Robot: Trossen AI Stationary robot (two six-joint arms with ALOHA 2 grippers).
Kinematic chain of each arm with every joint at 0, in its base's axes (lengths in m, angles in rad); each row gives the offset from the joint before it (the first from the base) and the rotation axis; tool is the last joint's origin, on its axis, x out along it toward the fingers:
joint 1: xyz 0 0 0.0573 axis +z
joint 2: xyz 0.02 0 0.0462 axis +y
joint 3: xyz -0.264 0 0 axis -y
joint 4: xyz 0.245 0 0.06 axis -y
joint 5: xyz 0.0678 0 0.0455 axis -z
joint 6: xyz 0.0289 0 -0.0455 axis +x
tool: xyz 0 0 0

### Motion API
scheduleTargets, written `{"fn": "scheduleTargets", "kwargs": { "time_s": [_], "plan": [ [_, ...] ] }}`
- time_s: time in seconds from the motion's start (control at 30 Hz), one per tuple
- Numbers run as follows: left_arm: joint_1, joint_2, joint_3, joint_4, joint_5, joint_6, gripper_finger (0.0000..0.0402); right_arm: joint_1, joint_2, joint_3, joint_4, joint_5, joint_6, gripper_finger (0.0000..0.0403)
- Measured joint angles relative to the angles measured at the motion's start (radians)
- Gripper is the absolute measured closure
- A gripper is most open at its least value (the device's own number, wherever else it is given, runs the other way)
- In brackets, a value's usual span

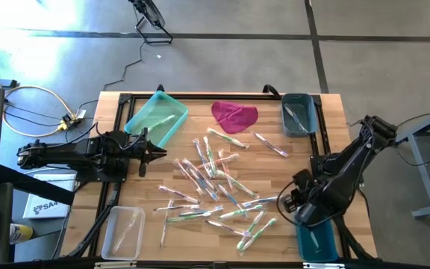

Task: Pick & Place Toothbrushes
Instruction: Put the green toothbrush to the green bin

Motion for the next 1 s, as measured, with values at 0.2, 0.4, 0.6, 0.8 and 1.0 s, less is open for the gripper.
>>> {"fn": "scheduleTargets", "kwargs": {
  "time_s": [0.2,0.4,0.6,0.8,1.0],
  "plan": [
    [0.000,0.000,0.000,0.000,0.000,0.000,0.0352,-0.053,0.005,0.000,0.038,0.144,-0.016,0.0302],
    [0.000,0.000,0.000,0.000,0.000,0.000,0.0352,-0.108,0.005,0.000,0.117,0.401,-0.019,0.0302],
    [0.000,0.000,0.000,-0.001,-0.002,0.017,0.0352,-0.178,0.005,0.000,0.180,0.633,-0.137,0.0302],
    [0.000,0.000,0.000,-0.001,-0.002,0.019,0.0352,-0.274,0.005,0.000,0.285,0.733,-0.294,0.0302],
    [0.000,0.000,0.000,-0.001,-0.003,0.020,0.0352,-0.372,0.010,0.000,0.442,0.731,-0.509,0.0302]
  ]
}}
